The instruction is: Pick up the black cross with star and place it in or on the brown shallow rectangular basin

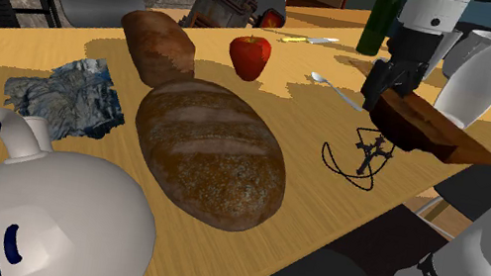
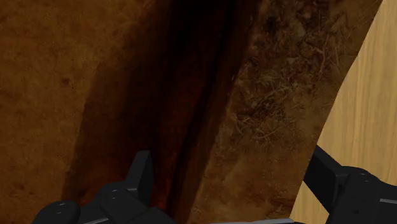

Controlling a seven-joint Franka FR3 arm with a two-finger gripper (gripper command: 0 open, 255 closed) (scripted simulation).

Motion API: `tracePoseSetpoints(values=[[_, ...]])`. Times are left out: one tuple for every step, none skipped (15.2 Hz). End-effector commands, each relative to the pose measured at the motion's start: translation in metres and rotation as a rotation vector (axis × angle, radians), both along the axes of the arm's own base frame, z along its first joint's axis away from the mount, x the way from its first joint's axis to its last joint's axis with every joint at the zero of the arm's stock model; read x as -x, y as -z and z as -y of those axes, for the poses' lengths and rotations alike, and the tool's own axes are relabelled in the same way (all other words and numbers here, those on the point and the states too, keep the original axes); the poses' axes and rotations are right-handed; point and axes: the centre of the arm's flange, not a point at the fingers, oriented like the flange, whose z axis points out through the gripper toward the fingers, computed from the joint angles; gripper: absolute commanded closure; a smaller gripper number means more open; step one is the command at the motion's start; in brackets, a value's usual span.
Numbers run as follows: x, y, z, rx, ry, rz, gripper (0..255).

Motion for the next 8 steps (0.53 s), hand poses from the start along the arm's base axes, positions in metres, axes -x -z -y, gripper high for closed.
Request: tracePoseSetpoints(values=[[0.000,0.000,0.000,0.000,0.000,0.000,0],[0.005,-0.003,-0.011,-0.012,-0.027,0.014,0],[0.010,-0.006,-0.022,-0.024,-0.055,0.028,0],[0.015,-0.009,-0.032,-0.037,-0.082,0.042,0],[0.021,-0.012,-0.043,-0.049,-0.109,0.055,0],[0.027,-0.015,-0.053,-0.061,-0.136,0.069,0],[0.033,-0.018,-0.063,-0.073,-0.164,0.083,0],[0.040,-0.021,-0.073,-0.086,-0.191,0.097,0]])
